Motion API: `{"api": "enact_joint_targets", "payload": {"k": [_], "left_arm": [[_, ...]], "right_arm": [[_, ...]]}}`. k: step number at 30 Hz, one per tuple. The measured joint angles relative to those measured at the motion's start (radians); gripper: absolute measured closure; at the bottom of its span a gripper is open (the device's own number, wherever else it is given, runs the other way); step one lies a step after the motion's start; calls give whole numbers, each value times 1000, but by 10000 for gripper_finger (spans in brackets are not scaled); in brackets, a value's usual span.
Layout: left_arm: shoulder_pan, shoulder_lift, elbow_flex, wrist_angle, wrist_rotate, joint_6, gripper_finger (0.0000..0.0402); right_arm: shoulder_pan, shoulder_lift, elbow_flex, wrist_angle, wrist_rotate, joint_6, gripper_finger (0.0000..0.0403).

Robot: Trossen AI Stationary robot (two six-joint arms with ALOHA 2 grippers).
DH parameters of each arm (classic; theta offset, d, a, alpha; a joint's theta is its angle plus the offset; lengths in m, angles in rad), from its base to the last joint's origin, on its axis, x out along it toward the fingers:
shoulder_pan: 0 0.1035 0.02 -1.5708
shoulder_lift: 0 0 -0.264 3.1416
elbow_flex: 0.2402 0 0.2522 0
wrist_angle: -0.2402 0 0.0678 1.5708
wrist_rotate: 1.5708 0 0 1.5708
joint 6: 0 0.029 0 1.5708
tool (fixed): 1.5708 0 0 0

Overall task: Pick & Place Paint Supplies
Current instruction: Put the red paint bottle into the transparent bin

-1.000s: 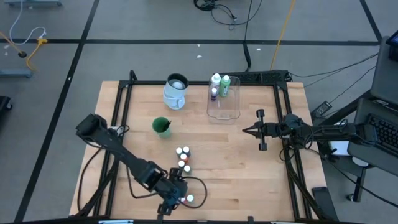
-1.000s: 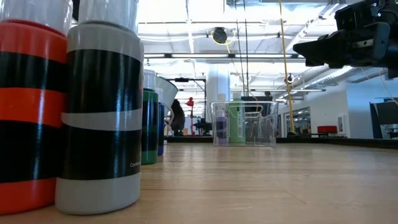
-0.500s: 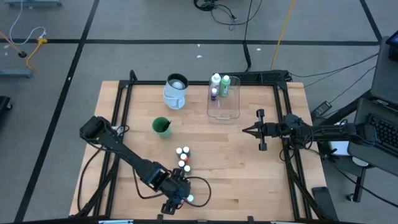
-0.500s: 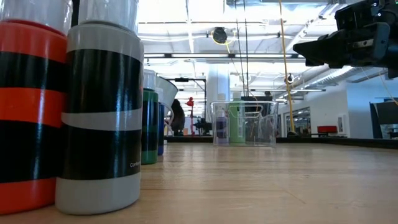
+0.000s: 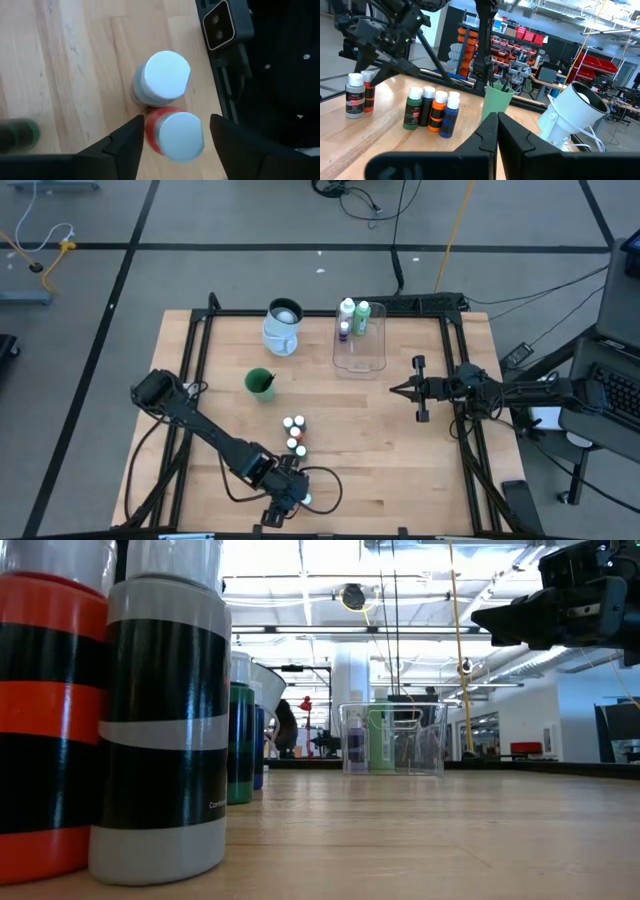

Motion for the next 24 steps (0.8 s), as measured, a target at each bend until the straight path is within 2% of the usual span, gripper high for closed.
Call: {"api": "enact_joint_targets", "payload": {"k": [19, 24], "left_arm": [[-1, -6, 1, -2, 16, 34, 272], [-3, -31, 1, -97, 71, 56, 299]], "right_arm": [[0, 0, 0, 0, 0, -1, 399], [0, 0, 0, 0, 0, 0, 399]]}}
